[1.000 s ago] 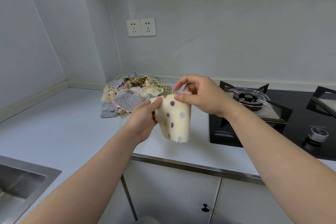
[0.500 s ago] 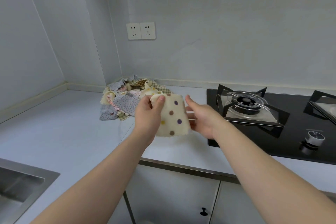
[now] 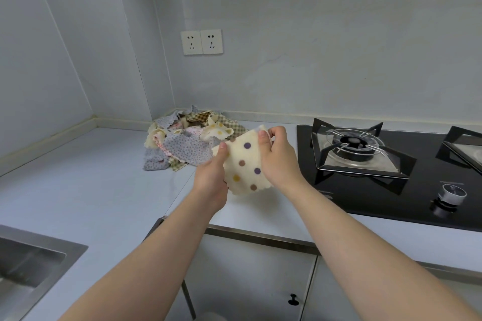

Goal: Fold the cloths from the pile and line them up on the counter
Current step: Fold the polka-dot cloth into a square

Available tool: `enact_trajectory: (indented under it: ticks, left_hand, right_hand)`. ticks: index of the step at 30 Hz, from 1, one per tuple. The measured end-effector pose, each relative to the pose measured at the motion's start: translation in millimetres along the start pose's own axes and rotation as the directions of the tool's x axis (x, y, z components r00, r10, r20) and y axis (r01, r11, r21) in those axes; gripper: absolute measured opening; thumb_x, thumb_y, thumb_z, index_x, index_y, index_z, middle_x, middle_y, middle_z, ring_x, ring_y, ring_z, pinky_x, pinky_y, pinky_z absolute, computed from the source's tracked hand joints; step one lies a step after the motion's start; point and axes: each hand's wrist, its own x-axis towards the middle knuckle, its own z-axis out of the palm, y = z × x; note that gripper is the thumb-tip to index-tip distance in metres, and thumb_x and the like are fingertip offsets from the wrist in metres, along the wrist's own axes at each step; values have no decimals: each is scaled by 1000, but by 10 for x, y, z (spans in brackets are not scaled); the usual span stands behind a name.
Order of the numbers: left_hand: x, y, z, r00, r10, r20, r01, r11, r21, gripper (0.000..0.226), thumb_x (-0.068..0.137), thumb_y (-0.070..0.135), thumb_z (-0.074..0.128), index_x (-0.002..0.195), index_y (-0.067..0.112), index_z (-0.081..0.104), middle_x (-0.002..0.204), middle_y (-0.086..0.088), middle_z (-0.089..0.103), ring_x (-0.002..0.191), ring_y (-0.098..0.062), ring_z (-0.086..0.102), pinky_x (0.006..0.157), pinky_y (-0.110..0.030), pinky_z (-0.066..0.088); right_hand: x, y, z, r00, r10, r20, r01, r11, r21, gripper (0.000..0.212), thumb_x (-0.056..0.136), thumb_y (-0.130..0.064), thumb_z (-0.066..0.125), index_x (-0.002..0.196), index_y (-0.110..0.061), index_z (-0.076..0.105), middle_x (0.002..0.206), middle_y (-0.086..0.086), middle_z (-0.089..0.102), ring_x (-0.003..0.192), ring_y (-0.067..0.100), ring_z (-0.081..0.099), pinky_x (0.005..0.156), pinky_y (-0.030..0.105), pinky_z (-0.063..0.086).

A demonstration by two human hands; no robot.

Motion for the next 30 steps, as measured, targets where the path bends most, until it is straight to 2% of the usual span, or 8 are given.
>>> enact_trajectory:
  ticks: [5,12,15,19,22,24,27,30]
  left_hand:
    - [38,-135,60,965,224,-137,-191,957,220,38,101,49,48,103,14,64,96,-7,73,90,-26,71,73,-39,58]
    - [40,-166,89,895,399,-200,-285,855,434,42,98,52,50,85,13,57,86,-11,68,81,-31,67,74,-50,57]
    - [37,-186,87,893,403,-201,-284,850,443,44,96,52,53,83,9,57,86,-15,68,82,-35,67,74,-54,56]
    - [13,-230,87,915,368,-168,-270,865,424,38,96,51,55,88,15,63,84,-6,72,78,-26,70,73,-52,59]
    - [12,-242,77,943,300,-144,-228,897,380,39,97,50,53,91,14,65,88,-8,73,82,-27,72,75,-52,60]
    - [24,-241,75,965,202,-165,-148,945,291,50,97,56,48,93,10,66,95,-13,73,88,-31,72,80,-53,59]
    - [77,-293,78,968,130,-216,-68,960,273,52,99,57,43,89,11,65,96,-15,73,91,-34,71,83,-53,58]
    - [137,-356,59,943,227,-242,-115,908,403,44,100,47,43,80,12,60,83,-9,67,83,-33,68,79,-52,58]
  right_hand:
    - [-30,-28,33,999,-52,3,51,960,-275,29,105,-49,23,102,-22,34,72,-8,54,63,16,52,56,35,33]
    - [-13,94,74,999,37,-22,-40,990,-135,30,106,-45,26,101,-17,37,75,-1,56,65,19,55,52,33,36]
    - [-31,155,82,996,93,-15,-94,993,-71,31,107,-43,28,101,-15,40,76,0,55,62,15,52,51,31,37]
    - [-36,207,122,968,245,62,-242,969,-52,43,105,-50,26,109,-13,48,86,-2,58,73,13,56,56,29,39]
    - [-28,293,139,945,314,88,-310,949,-53,59,104,-52,23,89,-8,59,82,3,63,73,18,60,58,29,40]
    - [-49,314,147,951,301,69,-297,953,-61,56,107,-46,23,77,-10,54,74,3,58,67,19,56,56,29,38]
    - [-76,343,176,964,263,35,-259,962,-90,46,108,-43,22,93,-12,53,82,-2,54,75,16,52,63,30,36]
    - [-97,412,199,967,254,-4,-253,962,-105,41,108,-42,21,98,-14,50,80,-7,50,69,6,46,55,23,31]
